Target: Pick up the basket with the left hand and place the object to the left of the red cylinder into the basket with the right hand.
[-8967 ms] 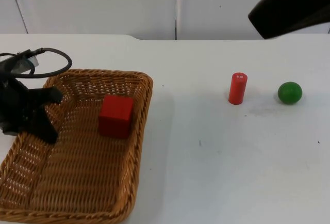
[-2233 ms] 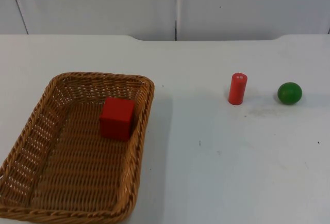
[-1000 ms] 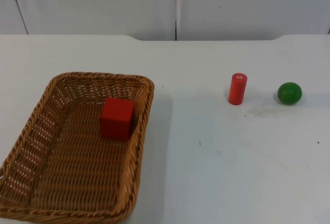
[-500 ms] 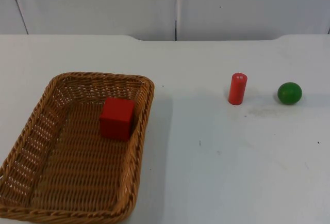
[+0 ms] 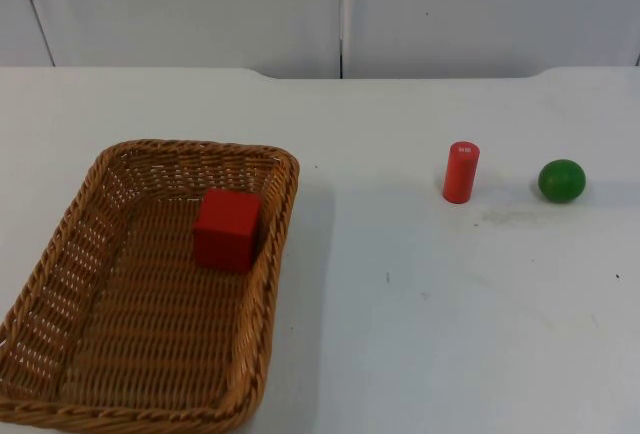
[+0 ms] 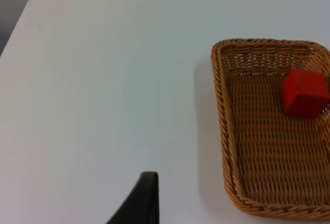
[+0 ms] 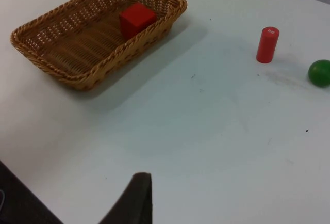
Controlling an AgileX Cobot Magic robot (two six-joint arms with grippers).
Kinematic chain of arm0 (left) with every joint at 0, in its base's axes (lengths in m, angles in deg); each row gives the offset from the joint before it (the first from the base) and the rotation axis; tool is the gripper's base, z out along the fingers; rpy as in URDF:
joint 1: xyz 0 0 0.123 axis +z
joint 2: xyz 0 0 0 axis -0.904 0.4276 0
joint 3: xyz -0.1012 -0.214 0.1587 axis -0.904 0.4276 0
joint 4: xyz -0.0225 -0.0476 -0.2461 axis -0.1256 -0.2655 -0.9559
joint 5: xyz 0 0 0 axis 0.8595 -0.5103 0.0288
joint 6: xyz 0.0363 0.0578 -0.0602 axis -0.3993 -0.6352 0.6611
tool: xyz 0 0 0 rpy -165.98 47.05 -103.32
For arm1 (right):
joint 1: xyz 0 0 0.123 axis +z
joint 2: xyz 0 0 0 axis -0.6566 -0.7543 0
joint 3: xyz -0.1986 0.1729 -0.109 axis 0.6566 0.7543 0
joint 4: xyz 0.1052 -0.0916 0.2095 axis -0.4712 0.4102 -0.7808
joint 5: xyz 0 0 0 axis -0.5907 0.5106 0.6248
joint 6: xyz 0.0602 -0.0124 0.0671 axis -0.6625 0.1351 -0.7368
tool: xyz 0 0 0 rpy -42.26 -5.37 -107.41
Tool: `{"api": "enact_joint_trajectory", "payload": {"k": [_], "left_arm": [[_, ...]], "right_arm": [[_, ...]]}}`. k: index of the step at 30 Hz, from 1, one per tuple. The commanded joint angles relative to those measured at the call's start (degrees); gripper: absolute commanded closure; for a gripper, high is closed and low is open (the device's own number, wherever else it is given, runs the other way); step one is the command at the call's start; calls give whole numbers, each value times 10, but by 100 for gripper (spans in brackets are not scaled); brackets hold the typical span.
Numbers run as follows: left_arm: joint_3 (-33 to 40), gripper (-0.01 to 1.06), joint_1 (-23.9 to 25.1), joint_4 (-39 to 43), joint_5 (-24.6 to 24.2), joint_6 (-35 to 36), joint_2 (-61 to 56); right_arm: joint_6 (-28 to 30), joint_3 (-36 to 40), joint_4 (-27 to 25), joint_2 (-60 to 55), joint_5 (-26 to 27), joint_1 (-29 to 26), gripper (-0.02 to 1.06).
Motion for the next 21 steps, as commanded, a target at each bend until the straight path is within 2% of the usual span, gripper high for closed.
{"api": "enact_joint_trajectory", "payload": {"k": [1, 6, 21], "left_arm": [[3, 0, 6, 1, -2, 0, -2], [3, 0, 22, 1, -2, 0, -2], [3, 0, 22, 1, -2, 0, -2]], "right_arm": [[-1, 1, -2, 2, 7, -3, -1], [-1, 1, -2, 2, 7, -9, -1], [-1, 1, -2, 2, 7, -145, -1]]}}
